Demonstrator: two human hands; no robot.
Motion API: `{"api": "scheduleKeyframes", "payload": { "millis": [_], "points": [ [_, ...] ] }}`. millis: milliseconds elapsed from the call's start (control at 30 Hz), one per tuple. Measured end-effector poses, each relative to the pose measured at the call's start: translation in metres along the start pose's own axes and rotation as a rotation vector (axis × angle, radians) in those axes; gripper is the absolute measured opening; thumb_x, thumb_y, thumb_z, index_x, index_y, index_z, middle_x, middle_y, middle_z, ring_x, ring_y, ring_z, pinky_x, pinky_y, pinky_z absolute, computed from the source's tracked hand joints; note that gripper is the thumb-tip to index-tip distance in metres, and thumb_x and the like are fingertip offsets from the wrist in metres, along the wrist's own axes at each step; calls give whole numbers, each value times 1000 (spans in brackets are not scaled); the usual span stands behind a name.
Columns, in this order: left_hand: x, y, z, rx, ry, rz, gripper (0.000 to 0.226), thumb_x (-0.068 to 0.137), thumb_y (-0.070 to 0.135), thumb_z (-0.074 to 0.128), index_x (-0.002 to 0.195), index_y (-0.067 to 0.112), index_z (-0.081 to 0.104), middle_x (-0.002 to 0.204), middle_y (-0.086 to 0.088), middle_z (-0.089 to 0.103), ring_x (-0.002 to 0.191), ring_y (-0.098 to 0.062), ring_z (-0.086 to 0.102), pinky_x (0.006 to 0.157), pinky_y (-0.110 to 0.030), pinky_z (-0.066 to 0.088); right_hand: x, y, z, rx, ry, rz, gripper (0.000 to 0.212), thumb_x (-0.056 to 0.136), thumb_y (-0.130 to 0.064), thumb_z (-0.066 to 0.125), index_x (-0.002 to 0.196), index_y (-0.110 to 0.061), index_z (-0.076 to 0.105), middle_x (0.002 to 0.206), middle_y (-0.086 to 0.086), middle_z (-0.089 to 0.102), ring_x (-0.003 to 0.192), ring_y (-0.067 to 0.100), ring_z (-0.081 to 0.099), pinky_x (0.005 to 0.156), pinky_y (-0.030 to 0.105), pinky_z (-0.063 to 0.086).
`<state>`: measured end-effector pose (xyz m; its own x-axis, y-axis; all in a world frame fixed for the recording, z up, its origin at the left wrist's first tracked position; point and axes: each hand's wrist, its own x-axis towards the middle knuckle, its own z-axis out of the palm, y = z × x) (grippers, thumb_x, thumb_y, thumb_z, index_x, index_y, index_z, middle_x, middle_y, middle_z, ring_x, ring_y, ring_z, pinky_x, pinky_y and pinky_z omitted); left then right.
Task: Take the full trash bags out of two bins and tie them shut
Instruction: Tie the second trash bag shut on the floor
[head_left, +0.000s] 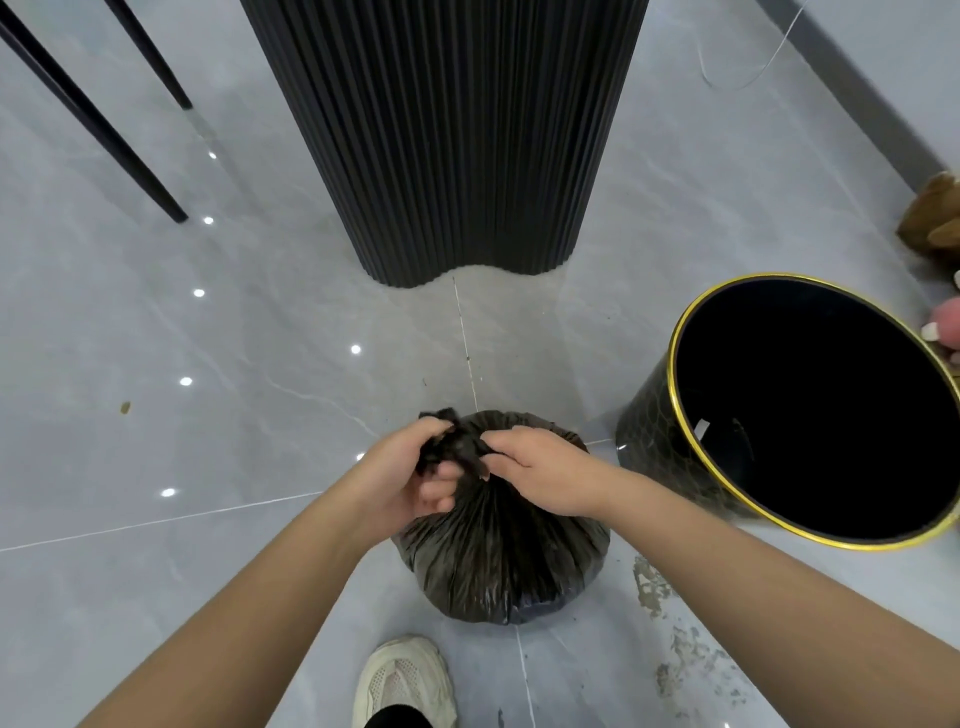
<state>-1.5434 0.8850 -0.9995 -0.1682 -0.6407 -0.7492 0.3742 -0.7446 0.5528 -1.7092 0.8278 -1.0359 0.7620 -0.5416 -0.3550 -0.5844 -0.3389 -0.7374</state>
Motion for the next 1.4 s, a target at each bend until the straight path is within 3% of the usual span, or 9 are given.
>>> {"api": "scheduleKeyframes", "payload": {
  "millis": [100,200,300,533,667,867,967,1200,1400],
  "points": [
    [-1,-14,2,-30,1,335,28,98,16,37,106,5,63,96,-6,71,40,-10,34,54,-27,52,-2,-2,2,199,-11,70,27,101,-19,42,75,-20,52,70,-10,50,68,1,46,68,15,36],
    [0,-23,-7,525,59,597,49,93,-6,40,129,23,57,84,6,64,59,-6,48,76,-27,54,-1,-3,3,258,-40,91,31,101,-19,42,71,-24,51,72,-8,50,71,4,47,75,22,38],
    [12,-28,-13,1188,45,798,50,95,4,44,138,29,46,122,15,55,105,2,53,95,-15,42,0,-4,2,262,-74,117,33,100,-18,42,70,-25,53,80,-4,54,80,10,50,82,28,40],
    [7,-6,-13,2019,231,837,34,97,37,29,78,20,52,71,7,56,55,-17,58,41,-26,26,-5,-4,4,-42,-2,74,25,97,-25,44,77,-13,53,73,-3,50,75,16,50,68,31,41],
    [-8,15,11,1715,191,381,38,99,38,32,67,21,43,69,4,52,72,-20,52,61,-32,37,-16,-5,4,-242,225,42,22,93,-36,49,96,-21,65,96,-9,57,93,14,56,70,32,46],
    [-41,49,38,1399,202,178,40,94,31,45,61,10,54,68,-8,58,72,-28,59,70,-38,50,-29,-35,-11,-276,423,152,28,86,-49,56,102,-29,67,101,-5,63,93,17,60,69,31,46],
    [-57,58,51,1370,220,108,37,94,32,50,74,9,71,80,-5,67,81,-22,63,76,-35,52,-36,-54,-9,-424,528,122,29,85,-49,53,87,-22,63,86,-1,65,83,22,63,57,30,34],
    [-96,51,72,1262,433,75,32,94,24,52,66,16,66,56,4,51,51,-10,45,47,-21,32,-48,-75,-8,-363,649,25,34,68,-45,75,68,-15,59,76,2,52,72,24,54,58,30,34],
    [-114,53,80,1271,588,156,33,93,28,52,65,18,67,66,1,59,66,-16,55,57,-26,40,-63,-83,-13,-131,525,-93,30,88,-45,58,108,-24,51,100,-5,63,85,20,60,64,34,46]
  ]
}}
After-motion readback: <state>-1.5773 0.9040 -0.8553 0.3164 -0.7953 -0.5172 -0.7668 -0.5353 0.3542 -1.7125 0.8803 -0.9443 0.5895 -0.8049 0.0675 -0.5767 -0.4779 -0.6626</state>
